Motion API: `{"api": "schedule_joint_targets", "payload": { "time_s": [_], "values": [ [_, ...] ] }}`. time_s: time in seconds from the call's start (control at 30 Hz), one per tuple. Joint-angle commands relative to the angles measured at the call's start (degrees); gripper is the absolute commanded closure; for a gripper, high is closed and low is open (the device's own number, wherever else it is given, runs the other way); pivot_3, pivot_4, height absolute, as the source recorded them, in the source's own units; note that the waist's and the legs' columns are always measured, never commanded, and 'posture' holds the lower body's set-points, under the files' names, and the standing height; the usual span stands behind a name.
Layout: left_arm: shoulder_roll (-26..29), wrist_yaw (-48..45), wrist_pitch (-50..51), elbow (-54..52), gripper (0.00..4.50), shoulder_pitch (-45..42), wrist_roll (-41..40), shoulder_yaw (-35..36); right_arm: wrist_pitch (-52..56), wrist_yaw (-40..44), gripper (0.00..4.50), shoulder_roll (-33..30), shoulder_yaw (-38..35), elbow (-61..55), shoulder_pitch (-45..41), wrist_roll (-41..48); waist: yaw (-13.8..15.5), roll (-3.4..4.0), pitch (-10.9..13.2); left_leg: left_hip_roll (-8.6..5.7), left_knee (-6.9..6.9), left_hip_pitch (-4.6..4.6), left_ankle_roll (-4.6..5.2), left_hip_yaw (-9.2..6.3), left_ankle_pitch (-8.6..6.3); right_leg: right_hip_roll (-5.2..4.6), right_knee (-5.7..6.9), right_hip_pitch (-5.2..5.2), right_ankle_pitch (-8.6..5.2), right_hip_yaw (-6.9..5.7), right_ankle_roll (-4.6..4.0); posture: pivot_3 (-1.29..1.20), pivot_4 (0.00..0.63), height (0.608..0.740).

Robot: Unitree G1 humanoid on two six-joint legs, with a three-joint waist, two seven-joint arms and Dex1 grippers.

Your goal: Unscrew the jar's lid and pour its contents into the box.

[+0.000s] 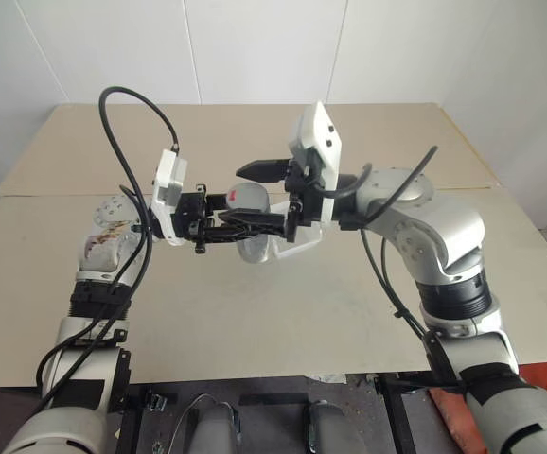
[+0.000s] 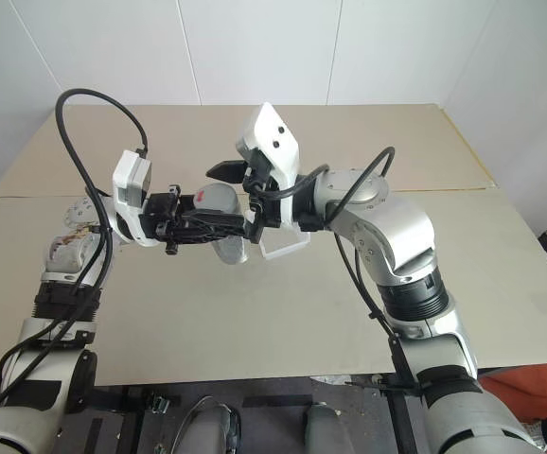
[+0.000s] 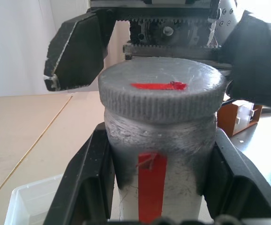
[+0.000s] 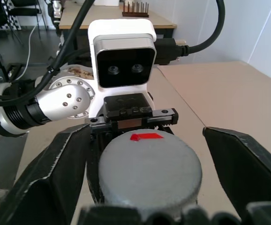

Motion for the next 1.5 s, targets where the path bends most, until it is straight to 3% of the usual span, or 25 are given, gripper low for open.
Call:
{"api": "schedule_joint_targets", "payload": {
  "time_s": [0.03,0.2,0.3,0.4,0.6,0.67,0.87,0.93,1.17,1.33,1.5],
  "values": [
    [0.1,-0.2,-1.2,-0.9,2.42,-1.6,-0.1,0.3,-1.8,0.3,0.04,0.5,-0.5,-1.1,-1.1,-0.4,0.0,0.0,0.0,0.0,0.0,0.0,0.0,0.0,0.0,0.0,0.0,0.0,0.0,0.0,0.0,0.0,0.15,0.74],
    [0.3,-0.4,-1.4,-0.9,2.42,-1.6,0.0,0.3,-1.7,0.6,0.04,0.7,-0.7,-0.7,-1.2,-0.6,0.0,0.0,0.0,0.0,0.0,0.0,0.0,0.0,0.0,0.0,0.0,0.0,0.0,0.0,0.0,0.0,0.15,0.74],
    [0.3,-0.4,-1.5,-1.1,2.42,-1.5,0.1,0.3,-1.6,0.7,0.67,0.9,-0.8,-0.7,-1.2,-0.5,0.0,0.0,0.0,0.0,0.0,0.0,0.0,0.0,0.0,0.0,0.0,0.0,0.0,0.0,0.0,0.0,0.15,0.74],
    [0.4,-0.5,-1.6,-1.2,2.42,-1.5,0.1,0.2,-1.5,0.8,1.69,1.0,-1.0,-0.8,-1.1,-0.3,0.0,0.0,0.0,0.0,0.0,0.0,0.0,0.0,0.0,0.0,0.0,-0.01,0.0,0.0,0.0,0.0,0.15,0.74],
    [0.8,-1.2,-1.0,-1.3,2.42,-1.3,0.0,0.0,-1.7,0.7,1.75,1.5,-1.8,-0.3,-0.9,0.3,0.0,0.0,0.0,0.0,0.0,0.0,0.0,0.0,0.0,0.0,0.0,-0.01,0.0,0.0,0.0,0.0,0.15,0.74],
    [1.3,-3.0,0.0,-1.6,2.42,-1.5,-0.9,-0.2,-4.1,6.0,1.75,1.2,-2.8,1.5,-0.5,2.5,0.0,0.0,0.0,0.0,0.0,0.0,0.0,0.0,0.0,0.0,0.0,0.0,0.0,0.0,0.0,0.0,0.15,0.74],
    [4.9,-6.7,4.2,-4.7,2.42,-2.9,-7.0,-4.3,-16.5,36.9,1.75,0.1,-3.9,13.6,-2.1,8.9,0.1,0.02,0.0,-0.01,0.01,-0.01,0.0,0.0,0.0,0.0,-0.08,0.05,0.0,-0.03,0.01,0.0,0.15,0.74],
    [6.7,-6.7,5.2,-6.0,2.42,-3.4,-9.9,-6.5,-19.1,43.8,1.75,1.0,-3.3,19.2,-4.3,9.1,0.0,0.04,0.0,0.0,0.02,0.0,0.0,0.0,0.0,0.01,-0.08,0.04,0.0,-0.02,0.01,0.0,0.15,0.74],
    [9.7,-6.7,4.3,-8.3,2.42,-3.5,-13.4,-10.6,-29.7,46.5,1.75,3.2,3.3,34.4,-10.4,6.2,-1.3,0.09,0.1,0.16,-0.04,0.12,0.0,-0.01,0.0,0.17,0.03,0.02,0.0,0.02,0.0,0.0,0.15,0.74],
    [8.7,-6.7,4.1,-6.8,2.42,-2.5,-10.9,-7.9,-29.5,42.0,0.18,3.6,-0.2,33.5,-9.5,3.7,-1.0,0.1,0.1,0.14,-0.01,0.02,-0.01,-0.01,0.0,0.14,0.06,-0.01,0.0,-0.02,0.0,0.0,0.15,0.74],
    [8.7,-2.7,2.3,-5.7,2.42,1.5,-7.5,-3.9,-25.3,27.8,0.04,-0.2,-4.2,18.5,-2.4,1.1,-0.6,0.1,0.1,0.14,-0.03,0.0,0.0,-0.02,0.0,0.11,0.05,-0.02,0.0,-0.03,0.0,0.0,0.15,0.74]
  ]
}}
